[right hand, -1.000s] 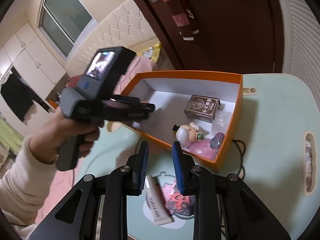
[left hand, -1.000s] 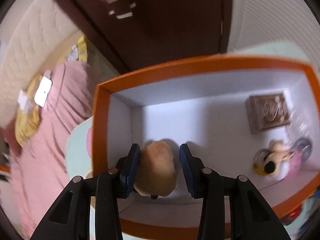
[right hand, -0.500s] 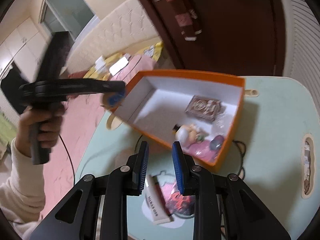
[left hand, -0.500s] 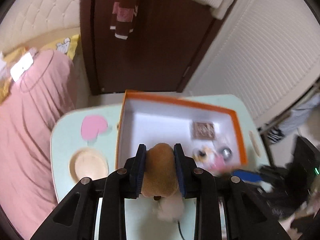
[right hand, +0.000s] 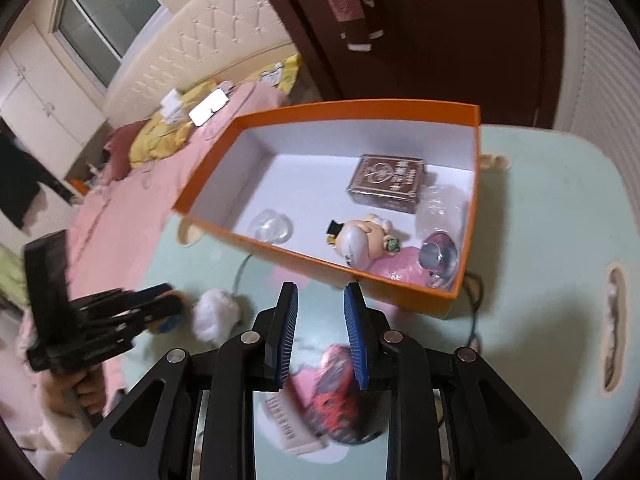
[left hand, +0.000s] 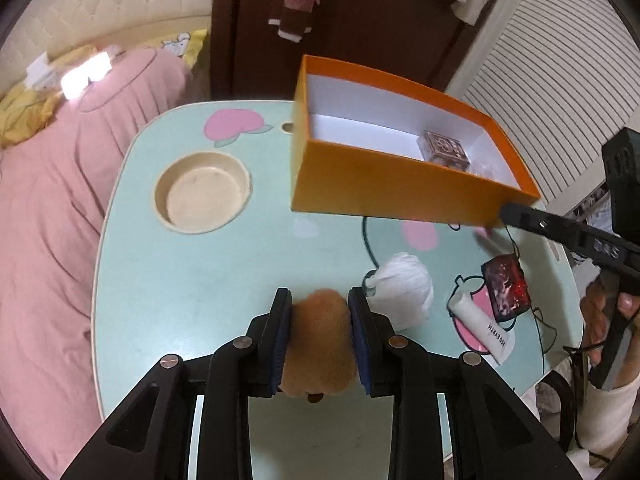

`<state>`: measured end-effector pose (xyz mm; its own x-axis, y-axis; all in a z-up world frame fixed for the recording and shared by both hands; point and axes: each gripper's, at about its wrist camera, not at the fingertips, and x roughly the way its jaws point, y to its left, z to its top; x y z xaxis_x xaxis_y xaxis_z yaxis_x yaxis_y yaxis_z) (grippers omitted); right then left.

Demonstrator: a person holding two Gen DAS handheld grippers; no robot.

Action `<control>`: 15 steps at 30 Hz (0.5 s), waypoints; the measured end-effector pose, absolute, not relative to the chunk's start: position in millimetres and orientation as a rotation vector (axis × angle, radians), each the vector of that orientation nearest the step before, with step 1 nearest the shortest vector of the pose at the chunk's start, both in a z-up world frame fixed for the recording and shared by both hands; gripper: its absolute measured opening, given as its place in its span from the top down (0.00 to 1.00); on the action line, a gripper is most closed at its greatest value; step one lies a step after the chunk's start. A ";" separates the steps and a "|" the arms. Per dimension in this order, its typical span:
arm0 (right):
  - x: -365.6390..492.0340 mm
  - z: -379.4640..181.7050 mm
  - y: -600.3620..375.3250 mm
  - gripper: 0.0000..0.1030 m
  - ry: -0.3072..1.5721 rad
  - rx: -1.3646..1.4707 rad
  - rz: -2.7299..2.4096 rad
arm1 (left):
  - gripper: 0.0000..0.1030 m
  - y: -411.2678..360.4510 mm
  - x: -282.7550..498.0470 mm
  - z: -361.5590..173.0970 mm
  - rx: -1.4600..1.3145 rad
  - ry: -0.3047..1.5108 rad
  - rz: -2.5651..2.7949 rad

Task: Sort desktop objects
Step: 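Lift the plush hamster out and set it on the table, open left gripper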

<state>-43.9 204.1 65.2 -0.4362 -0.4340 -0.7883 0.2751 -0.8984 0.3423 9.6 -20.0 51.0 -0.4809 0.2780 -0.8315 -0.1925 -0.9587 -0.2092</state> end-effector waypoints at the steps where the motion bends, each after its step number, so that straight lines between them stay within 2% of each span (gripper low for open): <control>1: -47.2 64.4 206.6 0.75 -0.227 1.353 -2.364 | 0.74 -19.6 11.2 49.0 -1.411 -0.131 2.493; 9: -43.1 70.5 215.5 0.75 -0.304 1.355 -2.272 | 0.72 -25.3 14.6 49.3 -1.284 -0.193 2.525; 11: -41.2 80.8 213.5 0.75 -0.305 1.338 -2.250 | 0.63 -26.7 15.5 49.4 -1.252 -0.209 2.532; 13: -41.8 94.9 213.0 0.75 -0.315 1.307 -2.254 | 0.28 -28.2 16.3 49.5 -1.220 -0.224 2.538; 15: -42.7 108.3 212.1 0.75 -0.318 1.279 -2.263 | 0.23 -29.6 17.2 49.6 -1.189 -0.239 2.544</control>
<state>-42.7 212.1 108.3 -0.4211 -0.5422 -0.7271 0.3207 -0.8389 0.4398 17.2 -29.6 49.6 -0.6018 0.3563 -0.7147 -0.2169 -0.9342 -0.2831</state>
